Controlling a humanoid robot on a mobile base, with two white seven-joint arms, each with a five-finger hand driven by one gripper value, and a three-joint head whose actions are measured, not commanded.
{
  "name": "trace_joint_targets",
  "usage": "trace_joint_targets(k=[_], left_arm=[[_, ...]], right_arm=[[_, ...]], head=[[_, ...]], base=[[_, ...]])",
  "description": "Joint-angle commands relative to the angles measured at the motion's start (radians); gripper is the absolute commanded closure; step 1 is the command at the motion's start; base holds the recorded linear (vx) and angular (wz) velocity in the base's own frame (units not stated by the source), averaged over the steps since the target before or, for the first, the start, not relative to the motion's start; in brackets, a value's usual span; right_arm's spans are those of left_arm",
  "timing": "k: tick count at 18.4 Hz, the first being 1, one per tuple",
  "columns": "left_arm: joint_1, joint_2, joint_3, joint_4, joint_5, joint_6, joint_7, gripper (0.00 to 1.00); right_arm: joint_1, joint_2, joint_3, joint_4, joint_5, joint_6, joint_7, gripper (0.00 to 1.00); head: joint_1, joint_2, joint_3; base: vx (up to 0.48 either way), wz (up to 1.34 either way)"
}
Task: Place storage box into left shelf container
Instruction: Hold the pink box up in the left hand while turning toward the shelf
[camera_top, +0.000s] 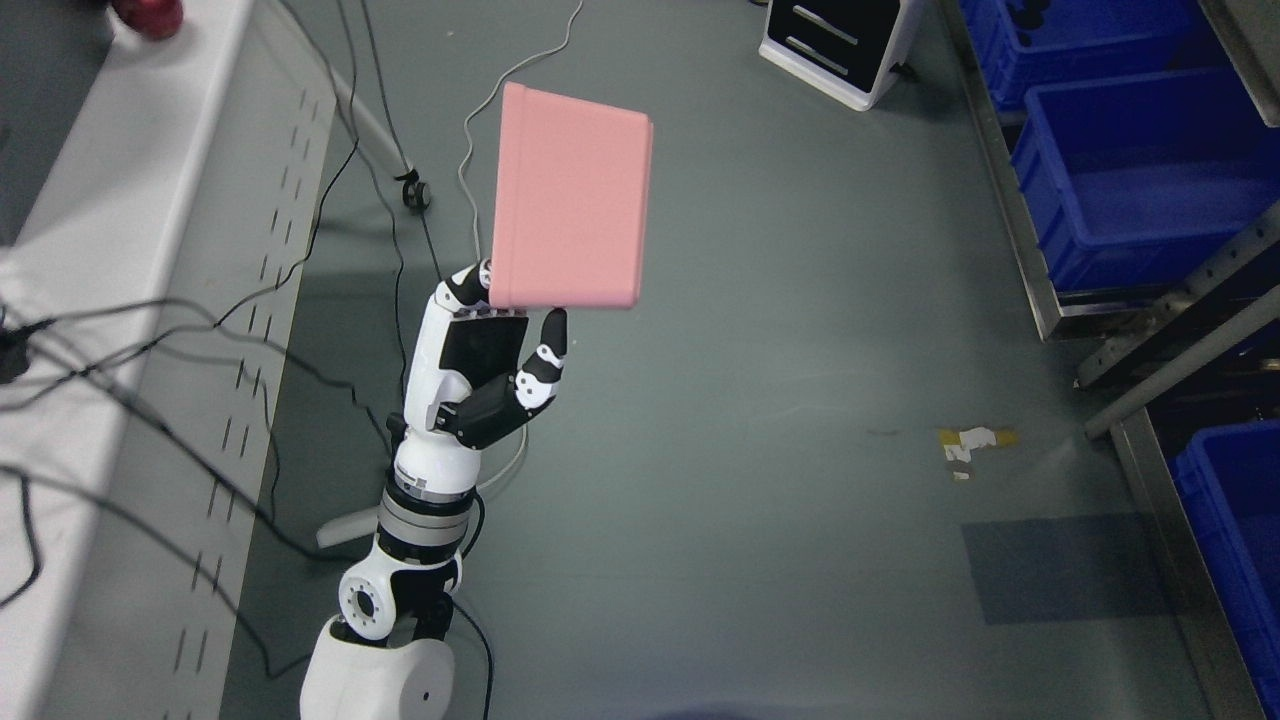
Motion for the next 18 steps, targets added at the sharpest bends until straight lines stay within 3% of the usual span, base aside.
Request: trace_joint_targets(k=[1,8,18], left_arm=[[0.077,0.017,-0.061,0.049,0.0,-0.034,-0.026,0.98],[0.169,0.017,-0.135,0.138,0.0,-0.085,-0.072,0.98],[0.21,0.017,-0.138,0.2,-0.001,-0.108,-0.089,0.98]], right_arm=[[-0.003,-0.017,0.0,-0.017,-0.021,0.001,0.002,0.0],[-0.004,-0.017,0.0,-0.017,-0.021,-0.001,0.004,0.0],[-0.003,-0.017,0.0,-0.017,-0.021,0.001,0.002,0.0]], head=[[0.0,0.0,0.0],[0.0,0.001,0.0],[0.0,0.002,0.0]], base=[[0.555,-0.41],[0.445,-0.79],[0.221,-1.35]])
